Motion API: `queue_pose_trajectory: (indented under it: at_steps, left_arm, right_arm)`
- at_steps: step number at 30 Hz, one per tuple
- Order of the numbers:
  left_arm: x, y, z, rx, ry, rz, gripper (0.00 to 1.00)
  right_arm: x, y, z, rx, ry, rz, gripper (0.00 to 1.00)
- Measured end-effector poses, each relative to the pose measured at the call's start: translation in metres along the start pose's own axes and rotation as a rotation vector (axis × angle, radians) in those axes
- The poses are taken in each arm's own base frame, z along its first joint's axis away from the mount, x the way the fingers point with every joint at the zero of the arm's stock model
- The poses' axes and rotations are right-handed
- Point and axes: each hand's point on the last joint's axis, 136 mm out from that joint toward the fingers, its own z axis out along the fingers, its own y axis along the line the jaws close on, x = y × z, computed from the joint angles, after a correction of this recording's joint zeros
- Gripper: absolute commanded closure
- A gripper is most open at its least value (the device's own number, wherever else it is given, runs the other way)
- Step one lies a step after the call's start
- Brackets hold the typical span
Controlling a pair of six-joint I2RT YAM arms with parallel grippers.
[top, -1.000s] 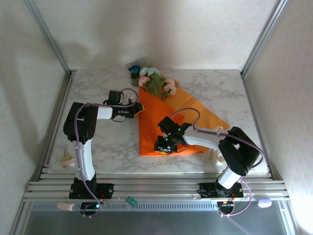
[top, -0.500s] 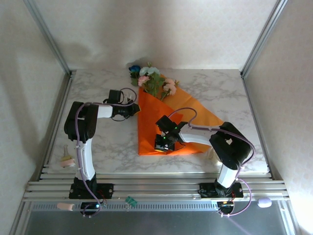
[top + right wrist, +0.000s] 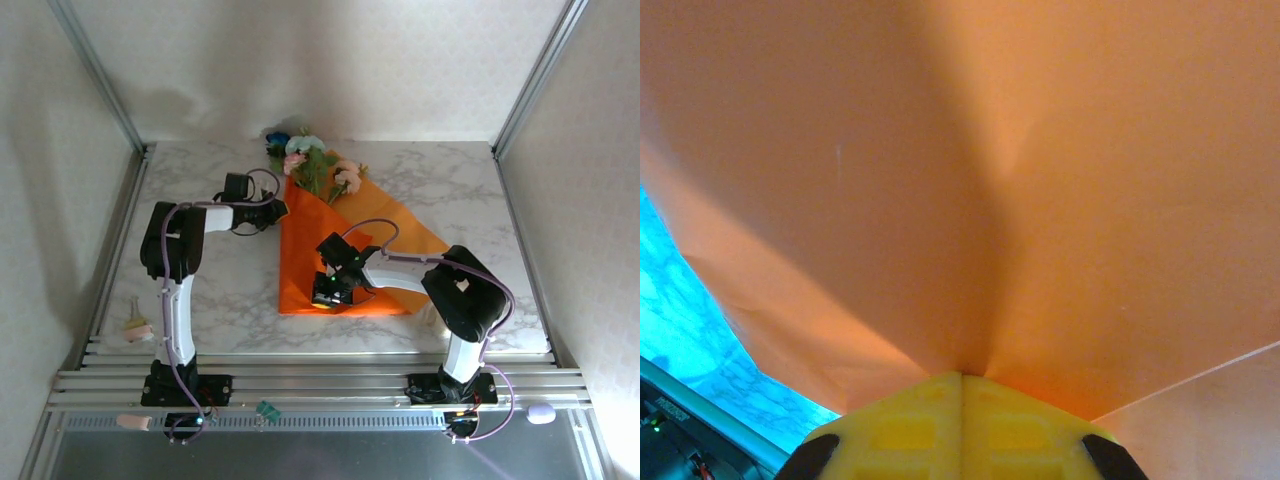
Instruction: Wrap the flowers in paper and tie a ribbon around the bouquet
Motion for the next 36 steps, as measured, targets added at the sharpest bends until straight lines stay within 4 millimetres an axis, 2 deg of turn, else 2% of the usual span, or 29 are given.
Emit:
queue_pose_trajectory:
  at_steps: [2,4,6,7,8,10,11,15,16,17,18,19,20,21,22,24,25,28,29,30,31,34,36]
  left_arm:
    - [-0.002,-0.001,0.0,0.001,-0.003,-0.005,1.0]
    - [-0.003,-0.002,0.002,0.008,0.0,-0.01,0.65]
    - [-0.008,-0.014,0.0,0.041,0.006,-0.014,0.6]
    - [-0.012,-0.019,0.002,0.042,-0.009,-0.003,0.61]
    - [-0.017,-0.02,0.003,0.043,-0.021,0.004,0.67]
    - [-0.024,-0.016,0.008,0.034,-0.038,-0.001,0.92]
    - [-0.027,-0.012,0.01,0.027,-0.045,-0.007,1.0]
    - [-0.032,-0.006,0.016,0.03,-0.038,-0.029,1.0]
    - [-0.034,-0.007,0.016,0.03,-0.038,-0.029,0.97]
    - [-0.035,-0.007,0.017,0.03,-0.039,-0.03,0.77]
    - [-0.036,-0.009,0.018,0.038,-0.036,-0.033,0.66]
    - [-0.039,-0.014,0.017,0.053,-0.034,-0.034,0.63]
    - [-0.043,-0.02,0.016,0.064,-0.039,-0.03,0.63]
    - [-0.05,-0.024,0.018,0.063,-0.059,-0.016,0.68]
    - [-0.056,-0.025,0.02,0.065,-0.073,-0.009,0.8]
    - [-0.063,-0.018,0.025,0.059,-0.086,-0.017,0.98]
    - [-0.064,-0.013,0.029,0.058,-0.086,-0.026,1.0]
    - [-0.065,-0.012,0.03,0.074,-0.072,-0.05,1.0]
    - [-0.065,-0.012,0.03,0.076,-0.072,-0.055,0.96]
    - [-0.065,-0.012,0.03,0.077,-0.071,-0.059,0.71]
    - [-0.065,-0.015,0.03,0.091,-0.064,-0.068,0.64]
    - [-0.077,-0.029,0.03,0.118,-0.091,-0.048,0.67]
    - [-0.082,-0.028,0.034,0.122,-0.105,-0.051,0.76]
  right_arm:
    - [-0.001,0.001,0.0,-0.001,-0.001,-0.001,1.0]
    - [-0.001,0.001,0.001,-0.002,-0.001,-0.001,1.0]
    - [-0.001,0.001,0.001,-0.003,-0.001,-0.001,1.0]
    - [-0.001,0.001,0.001,-0.003,-0.001,-0.001,1.0]
    - [-0.001,0.001,0.001,-0.003,-0.001,-0.001,1.0]
    - [-0.001,0.001,0.001,-0.003,0.0,-0.001,1.0]
    - [-0.001,0.001,0.001,-0.003,0.0,-0.001,1.0]
    - [-0.003,0.003,0.001,-0.009,0.0,-0.002,1.0]
    - [-0.004,0.004,0.002,-0.01,0.0,-0.004,1.0]
    - [-0.004,0.004,0.002,-0.012,0.0,-0.003,1.0]
    - [-0.005,0.004,0.002,-0.014,-0.002,-0.004,1.0]
    - [-0.005,0.004,0.002,-0.014,-0.001,-0.004,1.0]
    - [-0.005,0.005,0.002,-0.014,-0.001,-0.004,1.0]
    - [-0.005,0.004,0.002,-0.014,-0.001,-0.004,1.0]
    - [-0.005,0.005,0.002,-0.014,-0.001,-0.004,1.0]
    - [-0.005,0.004,0.002,-0.014,-0.001,-0.004,1.0]
    - [-0.005,0.005,0.002,-0.014,-0.001,-0.004,1.0]
    - [-0.005,0.005,0.002,-0.014,-0.001,-0.004,1.0]
    - [-0.005,0.005,0.002,-0.014,-0.001,-0.004,1.0]
    - [-0.005,0.005,0.002,-0.014,-0.001,-0.004,1.0]
    - [-0.005,0.005,0.002,-0.014,-0.001,-0.004,1.0]
    - [-0.005,0.005,0.002,-0.014,-0.001,-0.004,1.0]
    - [-0.005,0.005,0.002,-0.014,-0.001,-0.004,1.0]
